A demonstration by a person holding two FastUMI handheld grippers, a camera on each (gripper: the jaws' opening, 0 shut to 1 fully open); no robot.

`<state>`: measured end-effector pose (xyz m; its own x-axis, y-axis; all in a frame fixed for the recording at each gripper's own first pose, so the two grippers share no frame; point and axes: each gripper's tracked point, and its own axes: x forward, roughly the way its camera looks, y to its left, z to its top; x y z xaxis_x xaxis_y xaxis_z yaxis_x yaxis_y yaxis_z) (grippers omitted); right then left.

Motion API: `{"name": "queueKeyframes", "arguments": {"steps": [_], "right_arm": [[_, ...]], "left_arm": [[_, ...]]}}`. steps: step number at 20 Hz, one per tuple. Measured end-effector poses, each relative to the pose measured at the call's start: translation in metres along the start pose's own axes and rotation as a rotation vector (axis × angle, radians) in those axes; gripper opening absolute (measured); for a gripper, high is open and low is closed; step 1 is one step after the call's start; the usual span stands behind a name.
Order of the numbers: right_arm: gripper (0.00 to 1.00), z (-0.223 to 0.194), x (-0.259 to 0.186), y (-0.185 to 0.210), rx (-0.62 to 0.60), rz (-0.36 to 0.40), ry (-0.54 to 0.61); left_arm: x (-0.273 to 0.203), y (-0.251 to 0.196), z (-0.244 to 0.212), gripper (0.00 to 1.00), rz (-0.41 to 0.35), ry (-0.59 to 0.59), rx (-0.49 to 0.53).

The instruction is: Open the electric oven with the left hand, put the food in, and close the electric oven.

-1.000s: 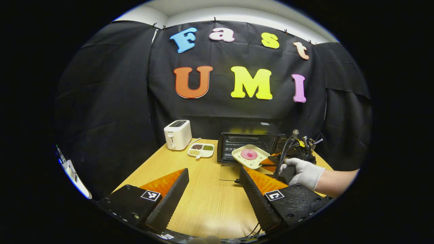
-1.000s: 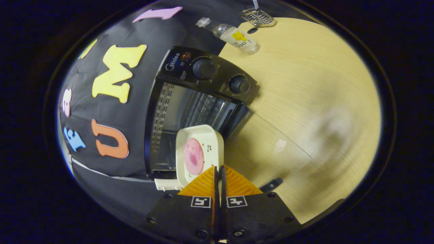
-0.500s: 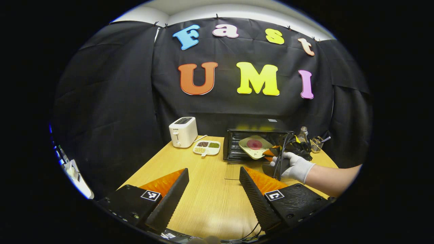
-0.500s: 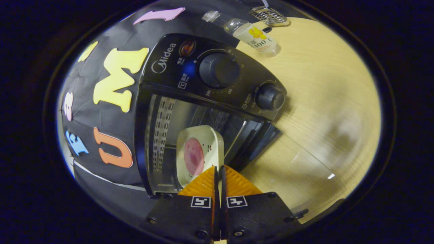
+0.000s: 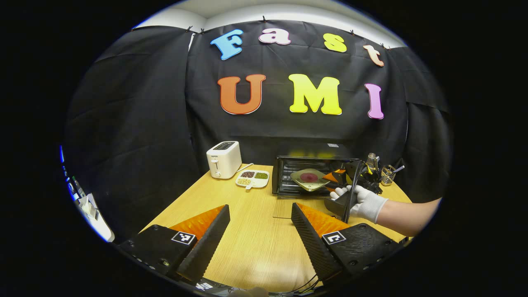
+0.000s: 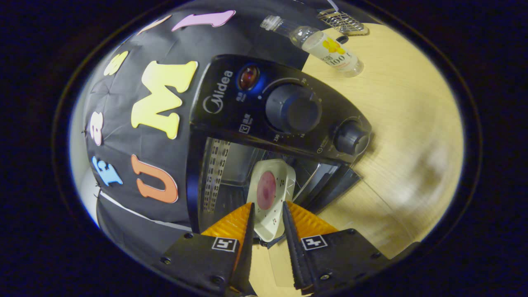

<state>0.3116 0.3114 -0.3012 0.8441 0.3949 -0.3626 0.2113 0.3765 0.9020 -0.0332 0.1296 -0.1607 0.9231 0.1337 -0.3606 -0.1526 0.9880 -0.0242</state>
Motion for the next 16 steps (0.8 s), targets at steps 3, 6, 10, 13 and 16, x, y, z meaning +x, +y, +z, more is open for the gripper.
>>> {"name": "queueKeyframes", "arguments": {"steps": [3, 6, 10, 13, 16], "right_arm": [[0.58, 0.002, -0.034, 0.001, -0.144, -0.023, 0.010], [0.69, 0.009, -0.082, 0.013, -0.363, -0.032, 0.018], [0.89, 0.047, -0.154, 0.018, -0.638, -0.068, -0.071], [0.99, 0.077, -0.211, 0.021, -0.768, -0.086, -0.152], [1.00, 0.102, -0.269, 0.008, -0.896, -0.106, -0.182]], "left_arm": [[0.004, -0.010, -0.001, 0.96, -0.027, -0.007, -0.006], [0.008, -0.020, -0.002, 0.96, -0.059, -0.015, -0.004], [0.014, -0.039, -0.004, 0.96, -0.115, -0.021, 0.001], [0.019, -0.053, -0.006, 0.96, -0.138, -0.024, 0.022], [0.024, -0.073, -0.013, 0.96, -0.135, -0.020, 0.040]]}}
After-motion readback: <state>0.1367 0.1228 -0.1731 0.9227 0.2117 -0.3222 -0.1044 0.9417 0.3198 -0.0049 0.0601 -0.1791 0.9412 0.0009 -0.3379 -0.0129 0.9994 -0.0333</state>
